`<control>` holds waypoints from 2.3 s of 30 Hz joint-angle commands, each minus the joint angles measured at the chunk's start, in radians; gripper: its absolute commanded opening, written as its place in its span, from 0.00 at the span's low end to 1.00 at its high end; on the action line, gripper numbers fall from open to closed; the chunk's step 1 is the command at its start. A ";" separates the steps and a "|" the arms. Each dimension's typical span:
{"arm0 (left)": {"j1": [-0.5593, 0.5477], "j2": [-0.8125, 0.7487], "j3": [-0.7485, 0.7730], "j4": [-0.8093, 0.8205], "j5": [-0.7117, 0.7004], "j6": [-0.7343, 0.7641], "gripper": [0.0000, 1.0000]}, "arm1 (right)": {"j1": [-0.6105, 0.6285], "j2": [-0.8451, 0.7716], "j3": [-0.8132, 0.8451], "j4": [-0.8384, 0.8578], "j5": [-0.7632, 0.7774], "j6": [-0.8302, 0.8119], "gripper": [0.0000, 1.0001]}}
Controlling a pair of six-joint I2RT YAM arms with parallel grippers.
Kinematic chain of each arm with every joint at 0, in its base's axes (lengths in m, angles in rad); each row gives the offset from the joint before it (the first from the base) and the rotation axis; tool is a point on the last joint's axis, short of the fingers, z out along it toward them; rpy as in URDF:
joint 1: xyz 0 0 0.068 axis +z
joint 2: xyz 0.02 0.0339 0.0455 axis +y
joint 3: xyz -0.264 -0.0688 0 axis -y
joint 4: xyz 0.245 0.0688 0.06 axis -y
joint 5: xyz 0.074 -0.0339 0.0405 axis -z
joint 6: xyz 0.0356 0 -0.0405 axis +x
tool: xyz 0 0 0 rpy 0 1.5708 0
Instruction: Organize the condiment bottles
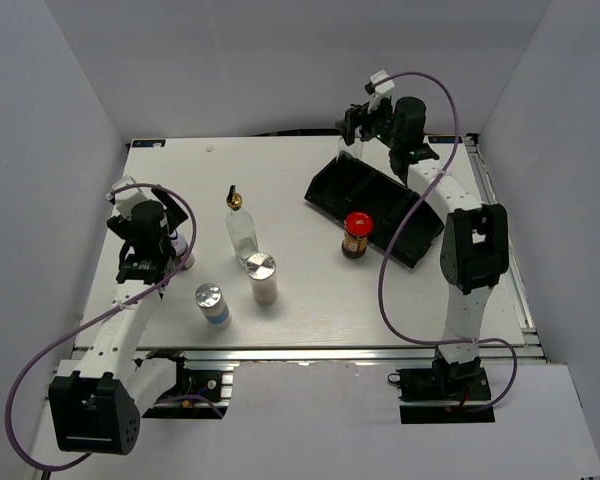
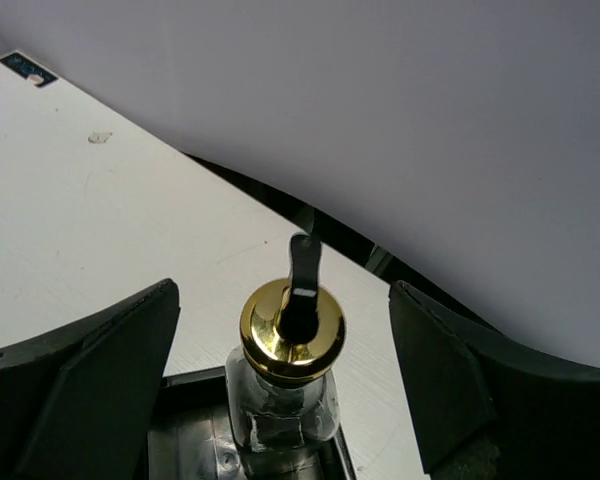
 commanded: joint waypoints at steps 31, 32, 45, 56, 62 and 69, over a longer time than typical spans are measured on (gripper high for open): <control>0.002 -0.081 0.093 -0.176 -0.021 -0.173 0.98 | 0.621 -0.305 -0.147 -0.313 0.017 -0.075 0.89; 0.004 -0.081 0.093 -0.184 -0.022 -0.173 0.98 | 0.630 -0.285 -0.130 -0.300 0.035 -0.062 0.89; 0.002 -0.084 0.081 -0.143 0.039 -0.103 0.98 | 0.679 -0.072 0.020 -0.133 0.216 0.019 0.45; 0.002 -0.121 0.039 -0.112 0.048 -0.074 0.98 | 0.673 -0.188 -0.009 -0.070 0.396 -0.122 0.00; 0.004 -0.141 0.025 -0.107 0.019 -0.072 0.98 | 0.613 -0.222 0.083 -0.176 0.394 -0.193 0.00; 0.002 -0.127 0.028 -0.113 -0.015 -0.080 0.98 | 0.456 -0.279 0.097 -0.222 0.338 -0.188 0.00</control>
